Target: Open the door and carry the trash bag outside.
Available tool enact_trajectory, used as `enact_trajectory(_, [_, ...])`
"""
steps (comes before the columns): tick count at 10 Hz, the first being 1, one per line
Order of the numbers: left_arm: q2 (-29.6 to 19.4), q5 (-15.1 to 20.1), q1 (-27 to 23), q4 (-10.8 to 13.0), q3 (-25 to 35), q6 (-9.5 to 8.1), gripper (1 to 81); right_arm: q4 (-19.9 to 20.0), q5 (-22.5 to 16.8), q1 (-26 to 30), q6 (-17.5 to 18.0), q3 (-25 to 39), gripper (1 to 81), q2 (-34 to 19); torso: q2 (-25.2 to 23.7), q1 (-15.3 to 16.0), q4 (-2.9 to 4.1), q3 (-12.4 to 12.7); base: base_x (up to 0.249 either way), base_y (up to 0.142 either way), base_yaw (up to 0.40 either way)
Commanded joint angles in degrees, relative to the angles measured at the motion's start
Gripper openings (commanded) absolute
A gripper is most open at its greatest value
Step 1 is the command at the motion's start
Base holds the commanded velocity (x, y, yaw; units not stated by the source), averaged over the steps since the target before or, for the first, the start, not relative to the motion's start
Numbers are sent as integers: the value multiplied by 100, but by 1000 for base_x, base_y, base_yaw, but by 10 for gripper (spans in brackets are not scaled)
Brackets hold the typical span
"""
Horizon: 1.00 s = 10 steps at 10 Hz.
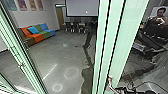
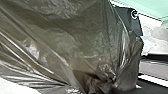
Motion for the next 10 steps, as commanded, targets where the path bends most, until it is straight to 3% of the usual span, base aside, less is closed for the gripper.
enact_trajectory(1, [-50,411,-192,34,61,32,10,358,815,1025,616,-749,811,-561,0,3,0,0,0,0,0])
enact_trajectory(10, [-50,402,-174,34,61,32,10,349,806,1016,581,-828,811,-535,2,3,0,0,0,0,0])
